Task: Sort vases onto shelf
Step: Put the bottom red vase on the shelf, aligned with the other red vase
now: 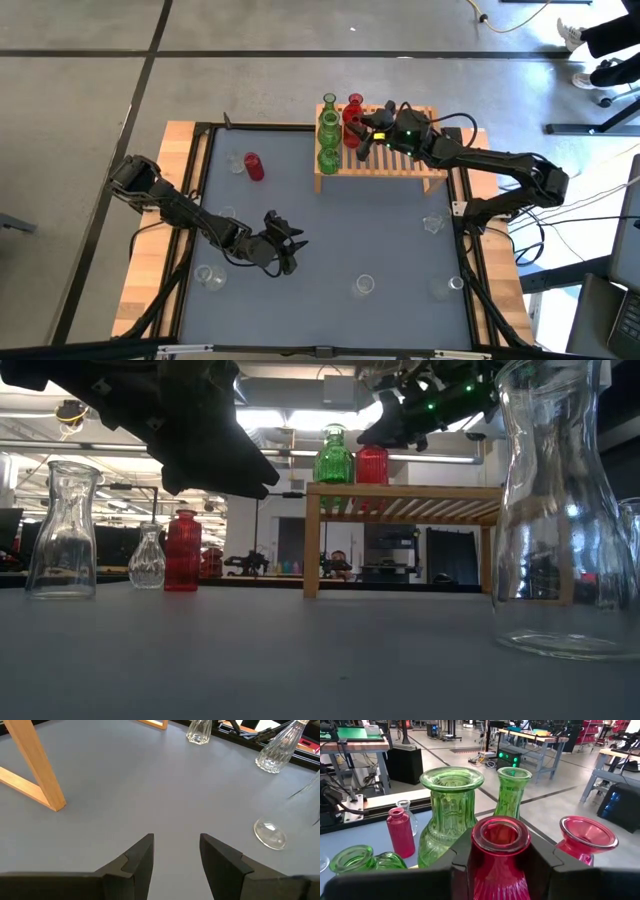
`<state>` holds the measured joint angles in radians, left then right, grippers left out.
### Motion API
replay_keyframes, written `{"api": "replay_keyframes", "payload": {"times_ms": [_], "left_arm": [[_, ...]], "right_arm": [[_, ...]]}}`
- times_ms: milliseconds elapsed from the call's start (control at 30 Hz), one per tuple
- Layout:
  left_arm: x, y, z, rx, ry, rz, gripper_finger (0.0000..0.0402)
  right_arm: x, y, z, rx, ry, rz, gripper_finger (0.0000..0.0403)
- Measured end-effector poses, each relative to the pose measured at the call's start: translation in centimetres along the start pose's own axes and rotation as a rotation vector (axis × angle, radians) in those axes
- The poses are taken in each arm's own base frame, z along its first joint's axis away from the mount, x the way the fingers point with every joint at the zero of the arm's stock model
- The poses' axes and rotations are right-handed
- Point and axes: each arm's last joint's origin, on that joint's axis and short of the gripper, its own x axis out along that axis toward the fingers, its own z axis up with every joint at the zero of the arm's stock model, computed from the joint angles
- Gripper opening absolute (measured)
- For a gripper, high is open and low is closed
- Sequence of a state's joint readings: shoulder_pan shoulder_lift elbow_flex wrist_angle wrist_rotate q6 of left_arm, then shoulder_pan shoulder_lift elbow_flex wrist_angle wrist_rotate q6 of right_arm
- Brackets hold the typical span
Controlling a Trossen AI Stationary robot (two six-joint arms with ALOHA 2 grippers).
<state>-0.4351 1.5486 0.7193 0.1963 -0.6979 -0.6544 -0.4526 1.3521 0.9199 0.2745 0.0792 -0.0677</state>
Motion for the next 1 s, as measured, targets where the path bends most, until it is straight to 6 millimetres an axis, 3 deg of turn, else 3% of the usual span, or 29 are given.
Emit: {"api": "replay_keyframes", "payload": {"times_ms": [167,633,1000], "left_arm": [[0.0,0.0,0.0,0.000,0.000,0.000,0.0153],[0.0,0.0,0.0,0.000,0.003,-0.003,0.0153],[0.0,0.0,0.0,0.000,0.005,-0.006,0.0153]], "right_arm": [[0.0,0.0,0.0,0.001,-0.009,0.000,0.0113],[0.0,0.0,0.1,0.000,-0.010,-0.019,0.0186],[-0.1,-0.2,2.5,-0.018,0.050,-0.009,0.0190]]}}
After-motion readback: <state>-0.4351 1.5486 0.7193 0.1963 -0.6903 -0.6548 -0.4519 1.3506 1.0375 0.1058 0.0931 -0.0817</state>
